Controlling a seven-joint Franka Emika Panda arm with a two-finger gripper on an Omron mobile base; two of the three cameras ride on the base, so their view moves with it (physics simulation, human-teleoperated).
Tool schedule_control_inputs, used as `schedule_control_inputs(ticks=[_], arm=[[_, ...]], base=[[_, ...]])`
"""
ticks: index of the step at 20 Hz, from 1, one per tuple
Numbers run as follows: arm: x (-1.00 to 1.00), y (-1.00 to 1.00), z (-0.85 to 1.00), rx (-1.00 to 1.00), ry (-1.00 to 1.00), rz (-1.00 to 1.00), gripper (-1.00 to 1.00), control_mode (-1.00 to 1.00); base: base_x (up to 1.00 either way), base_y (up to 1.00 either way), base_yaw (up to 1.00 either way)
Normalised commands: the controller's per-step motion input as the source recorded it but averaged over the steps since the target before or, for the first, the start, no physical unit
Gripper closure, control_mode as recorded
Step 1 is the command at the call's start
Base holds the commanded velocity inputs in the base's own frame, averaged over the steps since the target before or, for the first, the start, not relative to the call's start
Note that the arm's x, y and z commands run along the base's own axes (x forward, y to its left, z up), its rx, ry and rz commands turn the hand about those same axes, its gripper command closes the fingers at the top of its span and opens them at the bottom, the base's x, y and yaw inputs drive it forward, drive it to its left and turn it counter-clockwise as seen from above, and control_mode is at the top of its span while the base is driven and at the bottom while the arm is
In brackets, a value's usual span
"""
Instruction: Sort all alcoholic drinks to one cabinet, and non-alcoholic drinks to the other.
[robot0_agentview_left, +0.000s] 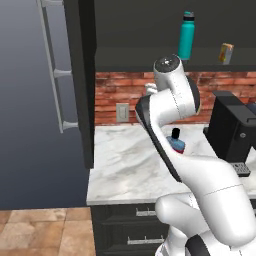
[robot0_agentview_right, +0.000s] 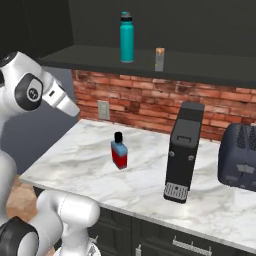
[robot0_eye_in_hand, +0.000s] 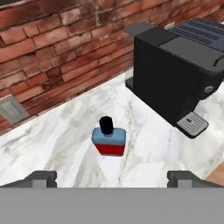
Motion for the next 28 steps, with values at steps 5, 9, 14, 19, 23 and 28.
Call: schedule_control_inputs(ticks=[5, 9, 14, 19, 23, 28], arm=[[0.14, -0.17, -0.38, 0.0, -0.07, -0.1, -1.0, -1.0], [0.16, -0.06, -0.47, 0.0, -0.06, 0.0, -1.0, -1.0], [0.14, 0.0, -0.44, 0.0, -0.07, -0.01, -1.0, -1.0], [0.29, 0.0, -0.42, -0.05, -0.05, -0.1, -1.0, -1.0], [0.36, 0.0, -0.36, -0.1, -0.02, -0.18, -1.0, -1.0], [0.3, 0.0, -0.3, -0.09, 0.0, -0.21, -1.0, -1.0]], base=[[0.0, 0.0, 0.0], [0.0, 0.0, 0.0], [0.0, 0.0, 0.0], [0.0, 0.0, 0.0], [0.0, 0.0, 0.0], [0.0, 0.0, 0.0]])
